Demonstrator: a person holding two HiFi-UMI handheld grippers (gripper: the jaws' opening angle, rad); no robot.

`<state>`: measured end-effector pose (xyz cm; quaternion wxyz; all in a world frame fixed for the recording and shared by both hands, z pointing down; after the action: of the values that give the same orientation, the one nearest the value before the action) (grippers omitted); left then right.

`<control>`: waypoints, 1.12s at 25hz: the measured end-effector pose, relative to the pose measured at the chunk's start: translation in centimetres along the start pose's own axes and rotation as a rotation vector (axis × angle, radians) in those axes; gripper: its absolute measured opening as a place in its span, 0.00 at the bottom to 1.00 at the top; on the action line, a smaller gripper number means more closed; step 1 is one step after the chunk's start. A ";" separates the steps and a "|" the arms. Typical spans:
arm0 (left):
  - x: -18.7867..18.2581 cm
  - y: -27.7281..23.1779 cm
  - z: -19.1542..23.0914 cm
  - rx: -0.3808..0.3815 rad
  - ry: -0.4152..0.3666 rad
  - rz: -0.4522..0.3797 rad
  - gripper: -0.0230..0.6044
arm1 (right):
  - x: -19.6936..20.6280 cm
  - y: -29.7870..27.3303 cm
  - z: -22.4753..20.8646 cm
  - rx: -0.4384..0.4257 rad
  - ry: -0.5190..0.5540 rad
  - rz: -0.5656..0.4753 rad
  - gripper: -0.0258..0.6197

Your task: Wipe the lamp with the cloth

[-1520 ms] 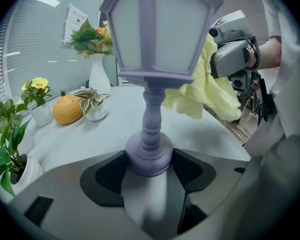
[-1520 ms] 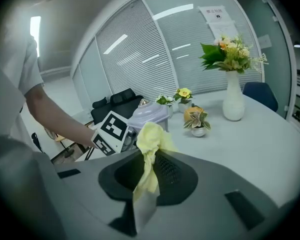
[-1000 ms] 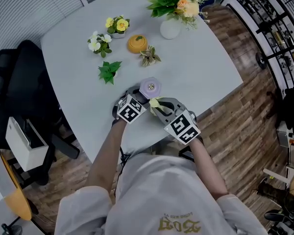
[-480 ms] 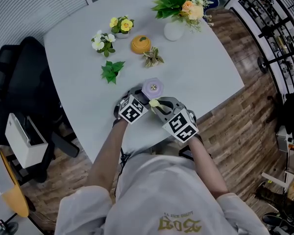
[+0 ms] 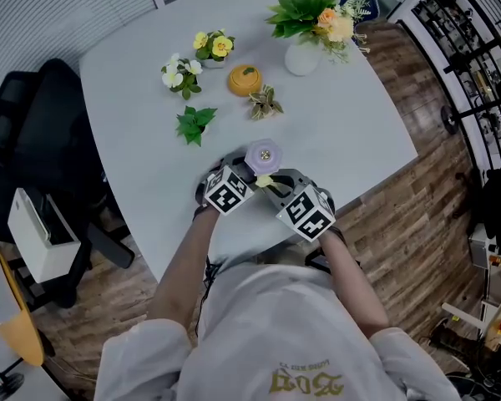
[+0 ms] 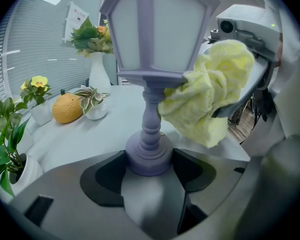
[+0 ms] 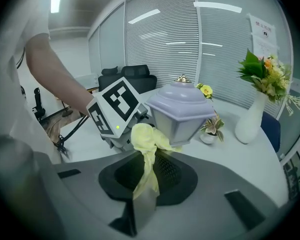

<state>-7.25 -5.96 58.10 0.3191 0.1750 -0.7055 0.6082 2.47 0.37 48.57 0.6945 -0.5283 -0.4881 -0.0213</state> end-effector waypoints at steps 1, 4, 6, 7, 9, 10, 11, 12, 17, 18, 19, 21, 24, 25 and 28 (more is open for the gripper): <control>0.0 0.0 0.0 0.000 0.000 0.000 0.52 | 0.0 -0.2 0.0 0.000 0.003 0.008 0.14; -0.1 0.0 0.0 0.000 -0.001 -0.001 0.51 | 0.0 -1.0 -0.4 0.003 0.002 0.021 0.14; 0.0 -0.1 0.0 0.001 -0.001 -0.002 0.52 | 0.0 -1.4 -0.7 0.002 0.005 0.025 0.14; 0.0 -0.1 0.1 0.000 -0.001 -0.002 0.52 | 0.0 -1.7 -0.8 0.002 0.007 0.029 0.14; 0.0 -0.2 0.1 0.000 0.000 -0.002 0.51 | 0.2 -2.0 -1.2 -0.003 0.003 0.037 0.14; 0.0 -0.2 0.1 0.001 0.001 -0.003 0.52 | 0.2 -2.1 -1.4 -0.008 -0.002 0.040 0.14; 0.0 -0.2 0.0 0.002 0.001 -0.003 0.52 | 0.2 -2.2 -1.5 -0.015 -0.005 0.043 0.14; 0.0 -0.1 0.0 0.002 0.002 -0.003 0.52 | 0.2 -2.3 -1.6 -0.023 -0.006 0.045 0.14; 0.0 -0.1 0.1 0.002 0.000 -0.003 0.52 | 0.6 -3.1 -1.9 -0.062 -0.002 0.072 0.13; 0.0 -0.1 0.1 0.002 0.000 -0.003 0.52 | 0.7 -3.3 -1.9 -0.066 0.000 0.081 0.13; 0.0 -0.1 0.1 0.002 -0.001 -0.003 0.51 | 0.9 -3.5 -1.9 -0.070 0.003 0.088 0.13; 0.0 -0.1 0.1 0.001 -0.001 -0.003 0.52 | 1.1 -3.9 -2.0 -0.079 0.005 0.102 0.13; 0.0 -0.1 0.2 0.001 -0.003 -0.004 0.52 | 1.6 -4.3 -2.2 -0.101 -0.025 0.115 0.13; 0.0 -0.1 0.2 0.000 -0.004 -0.005 0.52 | 1.7 -4.5 -2.3 -0.108 -0.045 0.116 0.13; 0.1 -0.2 0.2 0.000 -0.004 -0.004 0.52 | 1.9 -4.9 -2.6 -0.130 -0.074 0.117 0.13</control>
<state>-7.26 -6.18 58.27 0.3191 0.1775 -0.7057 0.6071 2.49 -2.78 53.50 0.6403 -0.6003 -0.4791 0.0071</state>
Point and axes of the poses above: the fingertips, and each gripper's own axes: y backward along the fingers, z to its left, x out of its underside, the point moved 9 cm from there along y, backward along the fingers, and after that the axes turned 6 degrees about -y, right-handed, at the moved point
